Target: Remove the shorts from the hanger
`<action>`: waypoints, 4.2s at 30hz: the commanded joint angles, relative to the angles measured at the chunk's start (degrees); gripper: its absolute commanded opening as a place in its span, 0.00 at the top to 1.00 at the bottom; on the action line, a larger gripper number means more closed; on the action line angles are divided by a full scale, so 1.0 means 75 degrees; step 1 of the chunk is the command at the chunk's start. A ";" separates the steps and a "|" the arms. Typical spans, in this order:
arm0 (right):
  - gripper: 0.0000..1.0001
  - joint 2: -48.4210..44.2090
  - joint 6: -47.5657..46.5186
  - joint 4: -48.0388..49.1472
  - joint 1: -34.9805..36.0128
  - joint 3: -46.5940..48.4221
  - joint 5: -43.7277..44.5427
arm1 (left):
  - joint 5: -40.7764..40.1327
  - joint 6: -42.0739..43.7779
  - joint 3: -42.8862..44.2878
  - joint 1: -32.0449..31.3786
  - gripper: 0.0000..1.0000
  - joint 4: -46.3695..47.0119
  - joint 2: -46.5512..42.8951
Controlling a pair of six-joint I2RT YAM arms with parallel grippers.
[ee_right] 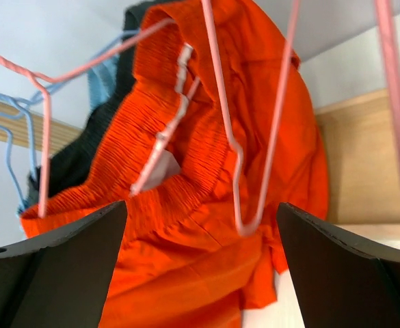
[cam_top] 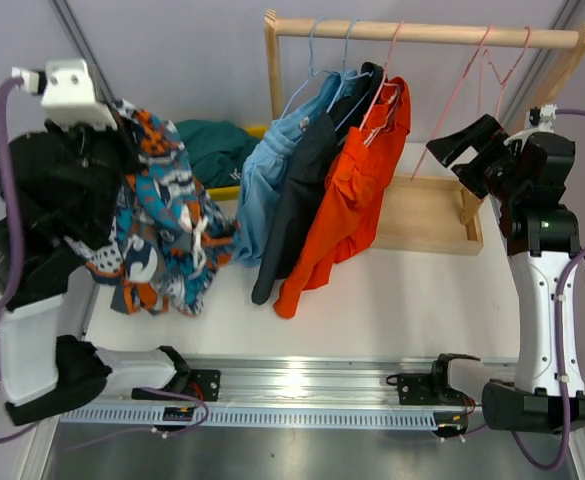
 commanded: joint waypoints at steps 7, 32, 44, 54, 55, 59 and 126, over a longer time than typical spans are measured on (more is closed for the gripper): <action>0.01 -0.0812 -0.0327 0.0284 -0.0329 -0.1640 -0.0462 | 0.2791 -0.0528 0.2581 0.4476 1.00 0.2576 0.2766; 0.01 -0.2149 -0.0385 0.1574 -0.0247 -0.2955 -0.1224 | 0.3882 -0.3096 -0.3125 0.5907 0.01 0.6875 0.5358; 0.01 -0.1846 0.0202 0.1480 0.1532 -0.0567 -0.0570 | 0.4996 -0.3027 -0.4775 0.5873 0.01 0.4560 0.1483; 0.01 0.1002 -0.0631 0.1479 0.2929 0.2129 0.0908 | 0.5746 -0.3191 -0.8665 0.5498 0.01 0.3869 -0.2339; 0.01 0.1177 -0.0654 0.1526 0.2952 0.2260 0.0955 | 0.5886 -0.3144 -0.8795 0.5486 0.01 0.3810 -0.2550; 0.01 0.2021 -0.0702 0.1620 0.3011 0.2717 0.1270 | 0.5946 -0.2758 -0.9462 0.5486 0.01 0.3494 -0.3440; 0.07 0.2983 -0.1299 -0.0314 0.3995 0.4782 0.3674 | 0.6356 -0.2405 -1.0027 0.5322 0.01 0.3622 -0.3900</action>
